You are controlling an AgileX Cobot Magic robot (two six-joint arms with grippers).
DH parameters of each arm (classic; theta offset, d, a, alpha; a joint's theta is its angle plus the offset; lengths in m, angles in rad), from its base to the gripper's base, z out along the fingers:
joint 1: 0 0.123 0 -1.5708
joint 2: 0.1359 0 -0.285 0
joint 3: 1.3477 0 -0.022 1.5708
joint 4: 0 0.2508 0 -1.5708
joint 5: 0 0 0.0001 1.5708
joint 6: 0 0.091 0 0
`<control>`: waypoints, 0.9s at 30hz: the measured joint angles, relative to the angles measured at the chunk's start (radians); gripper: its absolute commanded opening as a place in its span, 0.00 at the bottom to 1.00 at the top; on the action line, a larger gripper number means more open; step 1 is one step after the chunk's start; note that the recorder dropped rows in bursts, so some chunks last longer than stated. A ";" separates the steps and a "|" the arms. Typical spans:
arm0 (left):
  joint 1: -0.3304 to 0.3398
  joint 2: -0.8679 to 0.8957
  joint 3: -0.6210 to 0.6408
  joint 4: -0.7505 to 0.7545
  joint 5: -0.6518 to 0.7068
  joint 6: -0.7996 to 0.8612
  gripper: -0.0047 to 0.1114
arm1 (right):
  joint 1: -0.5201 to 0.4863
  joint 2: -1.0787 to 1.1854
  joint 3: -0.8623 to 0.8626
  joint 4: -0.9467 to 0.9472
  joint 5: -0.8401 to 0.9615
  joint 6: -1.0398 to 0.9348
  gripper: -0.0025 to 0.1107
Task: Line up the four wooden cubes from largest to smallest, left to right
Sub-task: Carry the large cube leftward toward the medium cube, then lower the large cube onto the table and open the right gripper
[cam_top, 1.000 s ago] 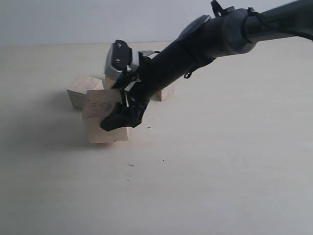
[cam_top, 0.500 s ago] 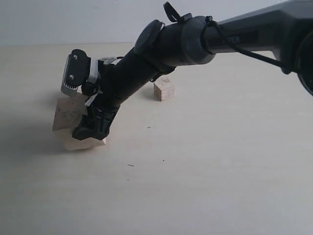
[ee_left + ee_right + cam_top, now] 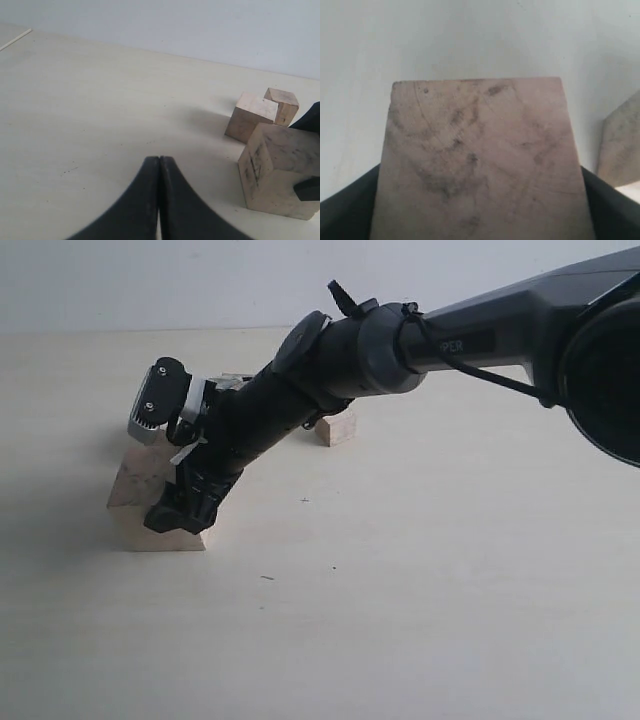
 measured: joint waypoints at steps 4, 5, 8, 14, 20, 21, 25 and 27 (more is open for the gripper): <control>0.000 0.000 0.000 0.000 0.000 0.000 0.04 | 0.000 0.000 0.001 0.002 -0.013 0.003 0.02; 0.000 0.000 0.000 0.000 0.000 0.000 0.04 | -0.003 0.000 0.001 0.002 -0.013 0.003 0.02; 0.000 0.000 0.000 0.000 0.000 0.000 0.04 | -0.022 0.002 0.001 0.004 -0.013 0.004 0.02; 0.000 0.000 0.000 0.000 0.000 0.000 0.04 | -0.084 0.004 0.001 -0.007 0.001 0.020 0.02; 0.000 0.000 0.000 0.000 0.000 0.000 0.04 | -0.088 0.004 -0.007 -0.038 0.045 -0.063 0.02; 0.000 0.000 0.000 0.000 0.000 0.000 0.04 | -0.088 0.004 -0.007 -0.042 0.056 -0.079 0.02; 0.000 0.000 0.000 0.000 0.000 0.000 0.04 | -0.088 0.004 -0.007 -0.046 0.072 -0.103 0.02; 0.000 0.000 0.000 0.000 0.000 0.000 0.04 | -0.088 0.004 -0.007 -0.046 0.073 -0.105 0.02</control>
